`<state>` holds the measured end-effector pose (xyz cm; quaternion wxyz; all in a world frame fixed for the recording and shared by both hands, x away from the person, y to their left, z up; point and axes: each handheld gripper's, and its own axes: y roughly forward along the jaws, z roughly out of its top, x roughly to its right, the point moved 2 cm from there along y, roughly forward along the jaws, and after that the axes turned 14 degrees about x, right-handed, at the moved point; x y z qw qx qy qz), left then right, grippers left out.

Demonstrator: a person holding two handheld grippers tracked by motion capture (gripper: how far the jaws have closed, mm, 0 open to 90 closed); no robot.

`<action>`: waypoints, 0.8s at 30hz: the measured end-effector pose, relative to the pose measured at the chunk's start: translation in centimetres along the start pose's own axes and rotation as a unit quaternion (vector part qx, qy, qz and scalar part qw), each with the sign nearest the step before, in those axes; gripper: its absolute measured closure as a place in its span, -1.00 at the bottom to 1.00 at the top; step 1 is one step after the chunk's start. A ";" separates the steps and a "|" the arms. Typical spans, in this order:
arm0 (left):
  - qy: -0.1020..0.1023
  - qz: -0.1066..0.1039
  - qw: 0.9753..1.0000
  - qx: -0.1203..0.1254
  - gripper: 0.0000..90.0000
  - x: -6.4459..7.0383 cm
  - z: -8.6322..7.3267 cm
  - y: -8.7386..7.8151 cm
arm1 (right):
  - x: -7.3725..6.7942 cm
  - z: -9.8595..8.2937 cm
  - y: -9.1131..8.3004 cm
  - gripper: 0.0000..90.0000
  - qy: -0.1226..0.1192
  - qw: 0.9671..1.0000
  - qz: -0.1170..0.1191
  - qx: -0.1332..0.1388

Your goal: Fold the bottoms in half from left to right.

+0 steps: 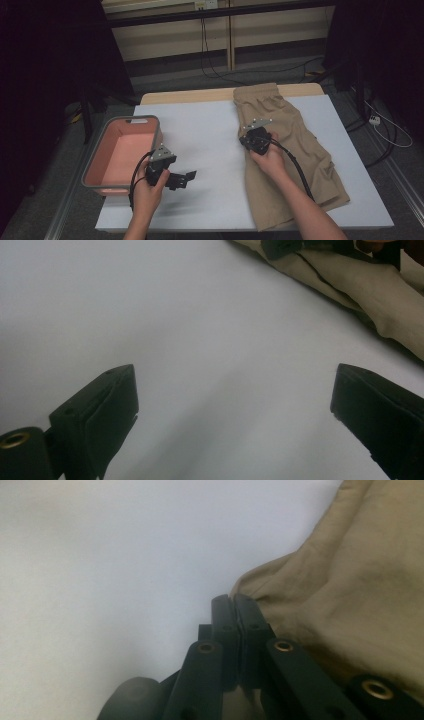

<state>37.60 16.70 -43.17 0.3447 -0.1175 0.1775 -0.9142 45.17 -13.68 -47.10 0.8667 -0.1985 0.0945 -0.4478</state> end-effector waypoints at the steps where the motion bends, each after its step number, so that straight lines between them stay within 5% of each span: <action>1: 0.001 -0.001 1.000 -0.001 -0.88 0.0 0.0 0.0 | -0.1 0.0 0.0 0.98 -0.002 1.000 0.003 -0.001; 10: 0.004 0.000 1.000 0.001 -0.88 0.0 0.1 0.0 | -1.6 0.1 -0.2 0.98 -0.025 0.999 0.046 -0.007; 13: 0.001 0.000 1.000 0.003 -0.88 0.0 0.1 -0.1 | -1.8 0.1 -0.3 0.89 -0.023 0.999 0.030 -0.001; 17: 0.000 0.001 1.000 0.001 -0.88 0.0 0.0 -0.1 | -1.5 0.4 0.0 0.30 -0.029 1.000 0.000 0.007; 20: -0.002 -0.001 1.000 -0.001 -0.88 0.0 0.0 0.0 | -1.2 0.7 0.5 0.02 -0.012 1.000 -0.013 -0.001; 24: 0.004 -0.001 1.000 -0.002 -0.88 0.0 -0.1 0.1 | -0.9 0.3 1.5 0.00 -0.026 0.999 -0.027 -0.019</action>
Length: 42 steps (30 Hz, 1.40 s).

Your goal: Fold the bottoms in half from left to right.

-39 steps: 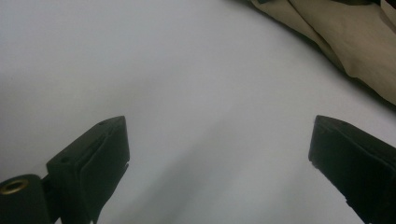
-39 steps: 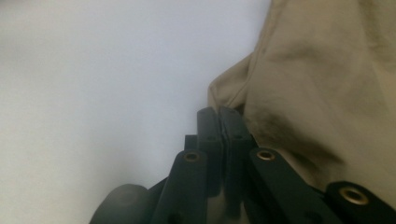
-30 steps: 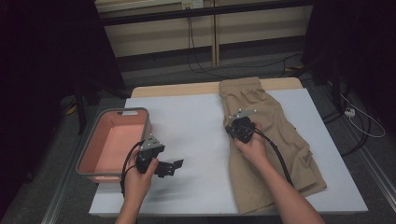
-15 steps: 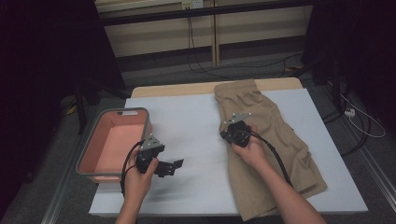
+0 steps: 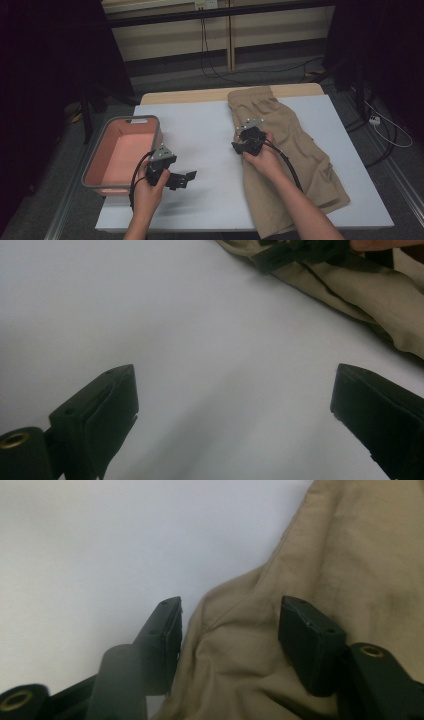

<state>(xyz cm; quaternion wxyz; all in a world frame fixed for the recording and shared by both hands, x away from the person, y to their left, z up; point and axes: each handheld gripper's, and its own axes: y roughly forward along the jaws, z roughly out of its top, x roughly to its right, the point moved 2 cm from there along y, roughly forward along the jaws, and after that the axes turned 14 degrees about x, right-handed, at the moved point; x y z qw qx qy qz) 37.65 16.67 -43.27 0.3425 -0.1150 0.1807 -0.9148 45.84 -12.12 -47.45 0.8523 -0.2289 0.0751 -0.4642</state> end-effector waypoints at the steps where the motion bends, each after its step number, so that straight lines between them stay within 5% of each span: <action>1: -0.004 0.000 1.000 0.000 -0.88 0.0 0.0 0.0 | 0.1 -0.2 0.3 0.00 -0.003 1.000 -0.003 -0.006; 4: -0.009 0.000 1.000 0.000 -0.88 0.0 -0.1 0.1 | 0.6 -0.5 0.4 0.17 0.029 1.000 0.003 0.002; 14: -0.006 -0.001 1.000 -0.001 -0.88 0.1 -0.1 0.2 | 1.0 -0.5 0.3 0.85 0.035 0.999 0.016 0.007; 31: -0.015 0.002 1.000 0.000 -0.89 0.0 -0.1 0.4 | 0.0 -0.4 0.4 0.94 0.040 0.998 0.043 0.014; 42: -0.019 0.004 1.000 0.001 -0.89 0.0 -0.1 0.6 | -1.7 -0.2 0.2 0.94 0.015 0.997 0.069 0.018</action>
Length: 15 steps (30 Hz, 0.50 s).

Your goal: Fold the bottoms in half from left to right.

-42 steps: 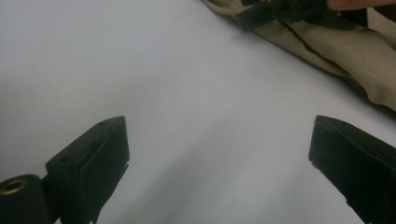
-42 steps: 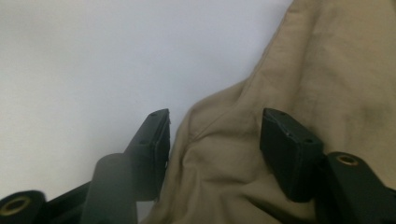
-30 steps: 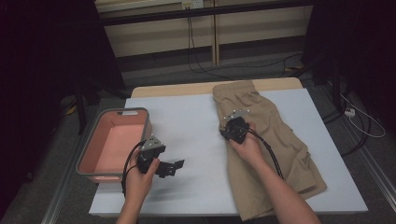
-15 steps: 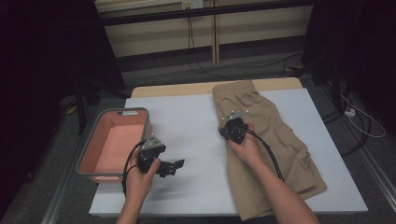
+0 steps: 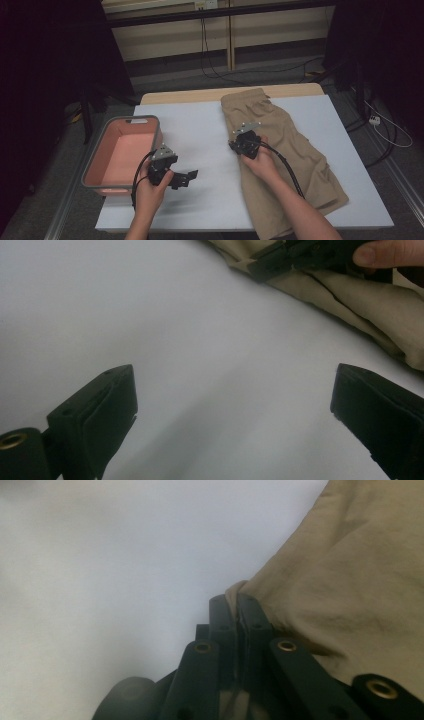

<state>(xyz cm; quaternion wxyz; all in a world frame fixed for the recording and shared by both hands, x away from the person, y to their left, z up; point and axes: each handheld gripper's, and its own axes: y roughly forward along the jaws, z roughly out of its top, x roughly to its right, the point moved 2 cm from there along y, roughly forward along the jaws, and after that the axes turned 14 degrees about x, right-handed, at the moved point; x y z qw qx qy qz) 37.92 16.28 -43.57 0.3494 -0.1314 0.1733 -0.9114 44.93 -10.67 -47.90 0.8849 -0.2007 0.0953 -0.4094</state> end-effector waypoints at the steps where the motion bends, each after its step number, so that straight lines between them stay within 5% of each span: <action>1: -0.001 -0.001 1.000 0.001 -0.89 0.0 0.0 0.0 | -0.2 0.0 0.0 0.94 -0.001 1.000 0.005 0.000; 15: -0.005 0.008 1.000 0.003 -0.90 0.1 0.0 0.3 | -2.8 -0.2 0.1 0.94 -0.022 0.999 0.043 0.000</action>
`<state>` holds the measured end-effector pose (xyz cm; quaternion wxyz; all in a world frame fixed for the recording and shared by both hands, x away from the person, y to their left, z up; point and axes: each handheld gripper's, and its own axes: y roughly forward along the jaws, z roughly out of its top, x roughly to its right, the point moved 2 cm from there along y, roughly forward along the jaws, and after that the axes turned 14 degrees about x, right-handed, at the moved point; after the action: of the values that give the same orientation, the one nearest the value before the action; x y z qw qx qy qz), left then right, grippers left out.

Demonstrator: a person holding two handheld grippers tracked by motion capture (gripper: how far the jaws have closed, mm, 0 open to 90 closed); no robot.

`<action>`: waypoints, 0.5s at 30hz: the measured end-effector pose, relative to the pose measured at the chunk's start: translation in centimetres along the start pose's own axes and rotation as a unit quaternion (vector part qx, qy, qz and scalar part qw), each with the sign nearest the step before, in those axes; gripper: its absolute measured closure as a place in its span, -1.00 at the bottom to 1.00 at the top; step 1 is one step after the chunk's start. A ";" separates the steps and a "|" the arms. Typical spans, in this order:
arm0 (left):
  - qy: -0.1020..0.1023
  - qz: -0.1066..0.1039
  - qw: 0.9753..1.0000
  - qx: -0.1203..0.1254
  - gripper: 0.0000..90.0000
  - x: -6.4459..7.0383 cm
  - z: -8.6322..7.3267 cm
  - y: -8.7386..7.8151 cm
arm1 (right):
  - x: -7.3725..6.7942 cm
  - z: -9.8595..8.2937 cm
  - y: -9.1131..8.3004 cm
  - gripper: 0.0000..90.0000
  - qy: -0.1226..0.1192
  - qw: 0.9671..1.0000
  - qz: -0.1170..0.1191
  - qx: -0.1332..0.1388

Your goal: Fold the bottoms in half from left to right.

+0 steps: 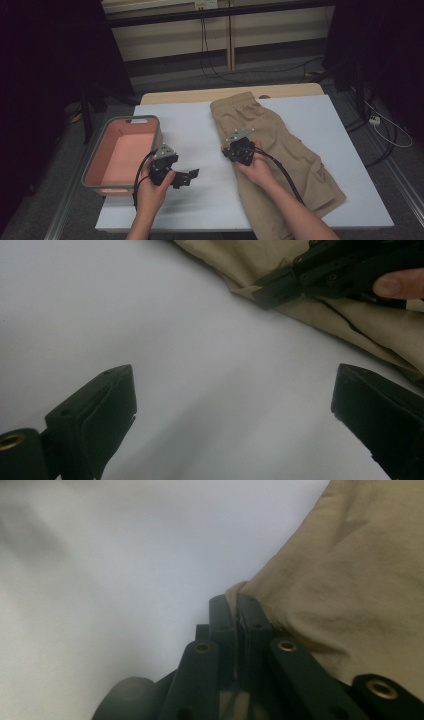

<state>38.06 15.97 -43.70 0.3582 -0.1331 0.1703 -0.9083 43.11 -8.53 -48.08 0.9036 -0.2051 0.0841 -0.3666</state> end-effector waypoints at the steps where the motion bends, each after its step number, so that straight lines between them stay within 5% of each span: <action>1: -0.001 0.000 1.000 0.000 -0.90 0.0 0.0 0.0 | -0.2 0.0 0.0 0.94 -0.002 1.000 0.003 0.000; 15: -0.004 0.014 1.000 0.006 -0.92 0.2 0.2 0.5 | -4.5 0.3 0.3 0.94 -0.041 0.997 0.070 -0.002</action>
<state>38.36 15.44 -43.68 0.3723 -0.1323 0.1656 -0.9036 40.14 -5.07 -47.95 0.9294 -0.2154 0.0621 -0.2933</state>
